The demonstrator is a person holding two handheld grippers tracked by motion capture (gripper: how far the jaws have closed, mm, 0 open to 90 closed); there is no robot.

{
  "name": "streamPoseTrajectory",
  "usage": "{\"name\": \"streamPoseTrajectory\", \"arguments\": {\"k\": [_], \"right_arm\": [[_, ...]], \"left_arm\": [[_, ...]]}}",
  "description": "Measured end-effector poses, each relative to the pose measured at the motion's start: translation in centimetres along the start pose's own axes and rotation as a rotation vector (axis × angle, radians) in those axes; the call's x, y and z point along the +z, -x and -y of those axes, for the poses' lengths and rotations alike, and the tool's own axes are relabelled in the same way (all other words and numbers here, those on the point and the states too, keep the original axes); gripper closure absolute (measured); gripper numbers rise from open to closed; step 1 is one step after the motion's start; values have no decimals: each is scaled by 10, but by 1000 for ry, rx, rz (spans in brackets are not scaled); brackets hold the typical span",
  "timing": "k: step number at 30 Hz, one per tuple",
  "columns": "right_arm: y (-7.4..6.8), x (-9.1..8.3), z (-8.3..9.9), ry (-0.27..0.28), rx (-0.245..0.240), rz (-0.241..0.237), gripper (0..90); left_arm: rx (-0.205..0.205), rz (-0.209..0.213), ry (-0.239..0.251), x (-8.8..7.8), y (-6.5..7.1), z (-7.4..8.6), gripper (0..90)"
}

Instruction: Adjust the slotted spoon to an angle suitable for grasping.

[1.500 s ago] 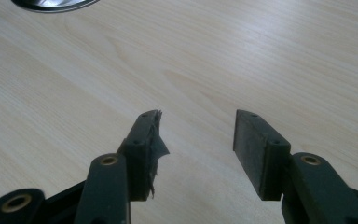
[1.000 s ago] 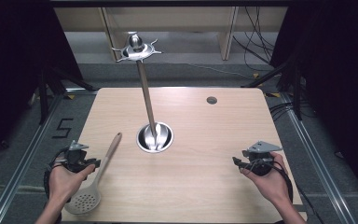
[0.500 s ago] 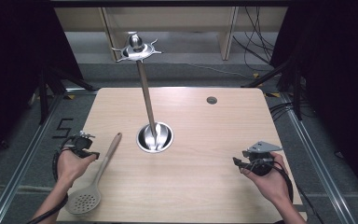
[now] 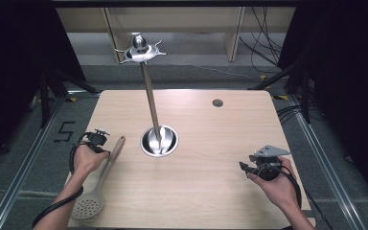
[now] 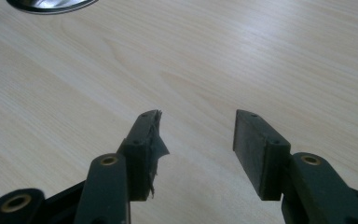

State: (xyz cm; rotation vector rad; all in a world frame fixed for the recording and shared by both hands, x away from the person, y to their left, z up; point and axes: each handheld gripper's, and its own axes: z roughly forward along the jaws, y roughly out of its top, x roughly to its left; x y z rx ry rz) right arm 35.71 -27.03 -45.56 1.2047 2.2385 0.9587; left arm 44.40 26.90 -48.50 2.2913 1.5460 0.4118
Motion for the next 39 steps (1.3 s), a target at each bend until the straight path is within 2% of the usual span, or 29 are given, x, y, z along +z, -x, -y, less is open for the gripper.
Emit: {"name": "streamPoseTrajectory", "arguments": {"k": [1,4,5,6,7,10,12,14,17,18,19,20,21,22,23,24,26,29,32,34,35,36,39], "right_arm": [[-1,-1,-1,-5,1,-2,515],[-1,-1,-1,-5,-4,0,515],[-2,-1,-1,-7,8,0,515],[-3,-1,0,-9,22,0,514],[-1,-1,-1,-7,1,0,514],[-1,-1,-1,-7,-2,2,514],[-1,-1,-1,-7,-2,3,514],[-2,-2,0,-8,3,3,514],[-1,-2,0,-8,-1,1,514],[-1,-1,0,2,-3,1,514],[-1,-1,0,2,-3,1,514],[-1,-1,-1,-5,1,-1,514],[-1,-1,-1,-5,1,-1,514],[-1,-1,-1,-4,3,-2,514],[-1,-1,-1,-6,18,-2,514],[-1,-1,-1,-6,18,-2,514],[1,0,0,0,17,0,514],[1,-1,1,-24,60,-5,514],[6,1,2,5,24,1,514],[5,-3,2,-4,30,6,514],[6,-2,2,9,8,5,514],[4,-4,2,3,32,8,514],[2,-3,0,9,25,13,514]], "left_arm": [[10,19,1,0,4,-1,891],[33,33,-4,1,9,-1,892],[56,39,-18,0,13,-2,892],[54,51,-16,1,15,-2,891],[66,74,-19,2,23,-1,891],[63,85,-7,3,29,1,891],[74,61,-3,1,31,2,881],[51,45,39,-4,29,4,823],[57,23,66,-12,26,5,755],[44,18,113,-18,23,7,733],[44,18,113,-18,23,7,705],[37,24,164,-26,21,11,673],[37,24,164,-26,21,11,638],[35,27,185,-29,20,12,638],[26,40,207,-32,19,14,545],[22,39,221,-35,17,15,545],[1,61,251,-39,15,17,470],[-7,86,257,-42,15,16,387],[3,90,263,-43,20,15,346],[17,96,263,-44,23,14,330],[21,98,261,-45,24,15,324],[20,93,270,-44,26,15,318],[35,88,267,-43,27,17,311]]}}
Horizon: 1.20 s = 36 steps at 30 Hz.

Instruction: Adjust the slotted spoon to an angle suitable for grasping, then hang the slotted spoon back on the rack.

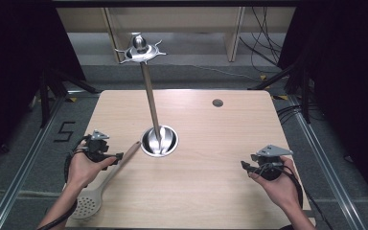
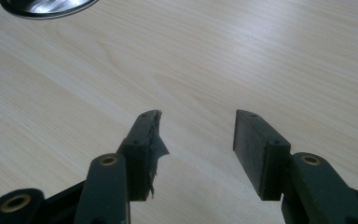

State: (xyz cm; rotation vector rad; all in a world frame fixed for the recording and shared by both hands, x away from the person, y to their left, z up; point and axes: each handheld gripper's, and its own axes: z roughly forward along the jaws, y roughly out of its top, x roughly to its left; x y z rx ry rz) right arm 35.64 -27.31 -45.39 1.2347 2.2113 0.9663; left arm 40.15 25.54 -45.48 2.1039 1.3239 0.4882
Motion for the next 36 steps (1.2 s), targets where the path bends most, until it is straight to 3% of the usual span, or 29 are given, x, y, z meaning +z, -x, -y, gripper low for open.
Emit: {"name": "streamPoseTrajectory", "arguments": {"k": [8,9,10,14,18,19,20,21,22,23,26,29,30,31,32,35,36], "right_arm": [[-3,5,-6,0,-33,-16,514],[-4,3,-6,-9,-5,-16,514],[-2,4,-5,2,-26,-16,514],[0,4,-5,5,3,-38,514],[0,3,-4,-9,0,-28,514],[0,3,-4,-9,0,-28,514],[0,4,-2,-13,-4,-24,514],[0,4,-2,-13,-4,-24,514],[2,3,-2,-4,-18,-20,513],[0,0,-3,-23,12,-17,512],[-1,-1,-1,-9,-2,-11,512],[-2,-2,-2,-18,-1,-12,512],[-1,-1,-2,-12,-28,-12,512],[-2,-1,-2,-25,-16,-17,512],[-2,0,-2,-19,-21,-15,511],[-5,-1,-1,-23,4,-21,511],[-2,0,-1,-14,-23,-17,511]], "left_arm": [[18,-3,-1,-3,1,2,314],[18,4,-7,-2,3,1,315],[31,4,-18,-2,3,0,318],[63,8,-48,2,8,-5,351],[122,26,-116,4,11,-17,366],[129,50,-122,7,12,-20,366],[161,69,-156,7,10,-24,373],[150,69,-174,9,10,-26,373],[156,65,-178,12,10,-29,390],[166,58,-206,14,10,-31,395],[184,53,-269,22,8,-37,411],[181,41,-331,32,9,-40,430],[187,44,-354,35,9,-41,440],[172,45,-373,38,9,-41,452],[185,47,-417,39,8,-41,456],[115,52,-457,43,11,-37,473],[116,50,-463,43,10,-36,481]]}}
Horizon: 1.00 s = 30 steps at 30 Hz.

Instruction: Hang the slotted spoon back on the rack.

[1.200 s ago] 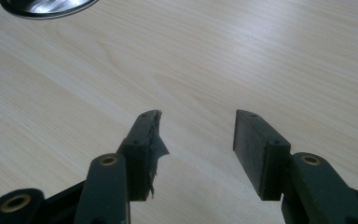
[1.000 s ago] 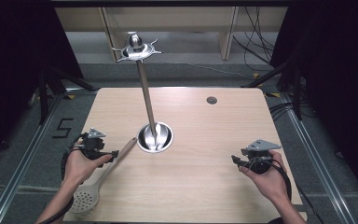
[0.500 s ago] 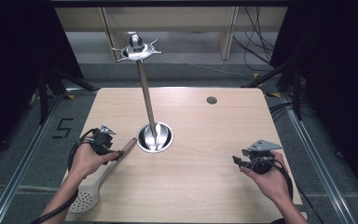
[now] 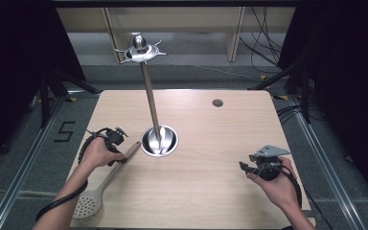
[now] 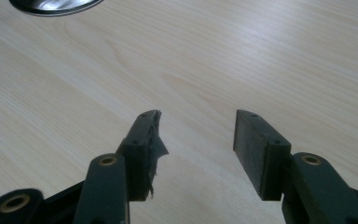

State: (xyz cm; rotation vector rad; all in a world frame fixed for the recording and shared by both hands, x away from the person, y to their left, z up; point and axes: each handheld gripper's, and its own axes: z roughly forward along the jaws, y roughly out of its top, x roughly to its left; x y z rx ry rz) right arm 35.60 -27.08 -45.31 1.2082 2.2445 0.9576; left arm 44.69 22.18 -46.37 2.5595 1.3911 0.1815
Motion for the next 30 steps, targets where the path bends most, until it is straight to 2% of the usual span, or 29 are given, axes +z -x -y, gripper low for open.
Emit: {"name": "streamPoseTrajectory", "arguments": {"k": [1,3,5,6,7,8,10,11,14,16,17,18,19,20,21,22,25,26,27,28,30], "right_arm": [[1,0,0,1,-10,0,511],[-1,0,1,-10,26,-1,511],[1,1,0,-1,-4,0,510],[-3,0,0,-14,31,-4,509],[-3,0,0,-14,31,-4,509],[-2,0,0,-10,0,-2,509],[-3,1,-1,-16,4,-4,508],[-3,1,-1,-16,4,-4,508],[-2,1,0,-16,3,-4,507],[-4,1,0,-20,13,-5,507],[-1,1,0,-16,-14,1,507],[-1,2,0,-11,-13,-4,507],[-2,2,1,-17,12,-11,507],[-2,2,1,-17,12,-11,507],[0,3,1,0,-19,-14,507],[-1,1,0,-12,-13,-1,506],[-1,2,1,-17,-14,-3,505],[-1,2,0,-18,-9,-6,504],[-4,1,0,-30,23,-11,504],[-4,1,0,-30,23,-11,504],[-4,1,0,-30,21,-10,503]], "left_arm": [[-2,-4,2,1,0,1,487],[-12,-4,-5,2,0,3,509],[-14,13,-35,2,-1,3,518],[-7,8,-45,3,-1,3,523],[-8,9,-54,3,-1,3,523],[-12,8,-58,4,-1,3,536],[-18,15,-58,7,-1,4,549],[-39,25,-89,6,1,3,549],[-29,33,-113,9,1,3,574],[-34,37,-112,11,1,2,581],[-35,36,-116,12,1,2,591],[-31,33,-121,13,0,1,599],[-27,41,-124,14,0,1,612],[-31,38,-124,15,0,1,612],[-29,37,-129,16,1,1,616],[-27,40,-129,16,1,1,620],[-21,43,-128,16,1,1,657],[-22,44,-124,15,1,1,680],[-25,35,-108,16,2,2,720],[-33,21,-75,18,4,4,720],[-52,23,-80,18,3,3,732]]}}
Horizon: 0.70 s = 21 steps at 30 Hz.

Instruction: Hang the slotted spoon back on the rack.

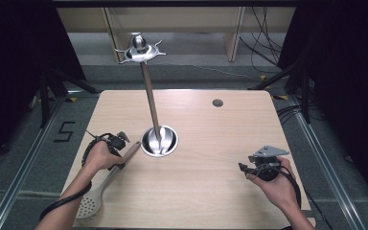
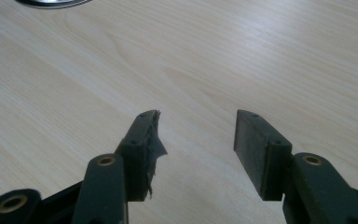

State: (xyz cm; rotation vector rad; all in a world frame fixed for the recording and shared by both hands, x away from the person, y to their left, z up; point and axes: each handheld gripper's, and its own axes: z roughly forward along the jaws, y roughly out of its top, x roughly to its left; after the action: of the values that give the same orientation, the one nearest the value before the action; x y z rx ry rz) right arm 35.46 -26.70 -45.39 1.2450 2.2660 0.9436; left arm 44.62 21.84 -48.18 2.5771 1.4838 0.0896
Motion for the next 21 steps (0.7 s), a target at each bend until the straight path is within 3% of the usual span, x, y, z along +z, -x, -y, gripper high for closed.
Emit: {"name": "streamPoseTrajectory", "arguments": {"k": [1,2,3,5,7,8,9,10,11,13,14,16,20,21], "right_arm": [[0,0,0,-2,1,1,503],[0,0,0,0,2,1,503],[2,0,1,5,-22,5,503],[2,0,1,4,-21,7,503],[3,0,1,3,-25,6,503],[2,1,1,3,-14,5,503],[3,1,1,3,-15,5,503],[3,1,1,7,-21,8,503],[4,1,1,13,-37,9,503],[4,1,1,12,-39,10,503],[3,1,1,9,-21,8,503],[3,1,1,12,-30,11,503],[3,1,0,14,-33,11,502],[1,0,0,7,-7,8,503]], "left_arm": [[-7,-1,7,0,0,1,735],[-4,7,-26,-3,-1,0,736],[-9,8,-21,-3,-1,1,738],[-20,6,-2,-5,-1,5,739],[-40,1,34,-8,1,9,740],[-27,-2,54,-11,0,11,740],[-47,-8,108,-12,2,14,740],[-55,-8,125,-15,2,17,740],[3,-12,133,-20,-2,19,740],[34,-8,169,-28,-4,25,740],[29,-3,184,-32,-4,29,740],[34,0,223,-40,-6,38,740],[11,4,336,-52,-7,55,741],[6,3,366,-55,-6,59,741]]}}
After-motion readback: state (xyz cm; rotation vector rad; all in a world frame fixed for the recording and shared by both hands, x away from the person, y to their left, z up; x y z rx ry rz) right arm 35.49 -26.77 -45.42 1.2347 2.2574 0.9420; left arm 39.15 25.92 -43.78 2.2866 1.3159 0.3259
